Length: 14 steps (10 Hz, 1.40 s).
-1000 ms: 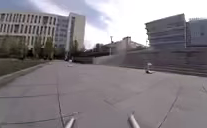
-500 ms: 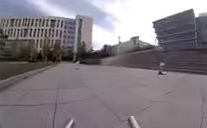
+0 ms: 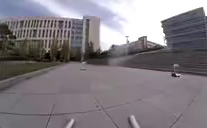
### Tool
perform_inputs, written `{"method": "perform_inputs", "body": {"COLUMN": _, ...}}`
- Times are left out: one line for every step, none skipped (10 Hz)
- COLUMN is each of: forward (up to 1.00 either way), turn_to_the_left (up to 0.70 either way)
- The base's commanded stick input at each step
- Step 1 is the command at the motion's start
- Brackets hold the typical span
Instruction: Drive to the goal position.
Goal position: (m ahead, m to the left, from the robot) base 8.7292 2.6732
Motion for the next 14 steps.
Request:
{"method": "perform_inputs", "body": {"forward": 1.00, "turn_to_the_left": 0.00}}
{"method": "perform_inputs", "body": {"forward": 1.00, "turn_to_the_left": 0.00}}
{"method": "perform_inputs", "body": {"forward": 1.00, "turn_to_the_left": -0.08}}
{"method": "perform_inputs", "body": {"forward": 1.00, "turn_to_the_left": -0.23}}
{"method": "perform_inputs", "body": {"forward": 1.00, "turn_to_the_left": -0.27}}
{"method": "perform_inputs", "body": {"forward": 1.00, "turn_to_the_left": -0.27}}
{"method": "perform_inputs", "body": {"forward": 1.00, "turn_to_the_left": -0.27}}
{"method": "perform_inputs", "body": {"forward": 1.00, "turn_to_the_left": -0.27}}
{"method": "perform_inputs", "body": {"forward": 1.00, "turn_to_the_left": -0.27}}
{"method": "perform_inputs", "body": {"forward": 1.00, "turn_to_the_left": -0.27}}
{"method": "perform_inputs", "body": {"forward": 1.00, "turn_to_the_left": -0.22}}
{"method": "perform_inputs", "body": {"forward": 1.00, "turn_to_the_left": 0.00}}
{"method": "perform_inputs", "body": {"forward": 1.00, "turn_to_the_left": 0.00}}
{"method": "perform_inputs", "body": {"forward": 1.00, "turn_to_the_left": 0.00}}
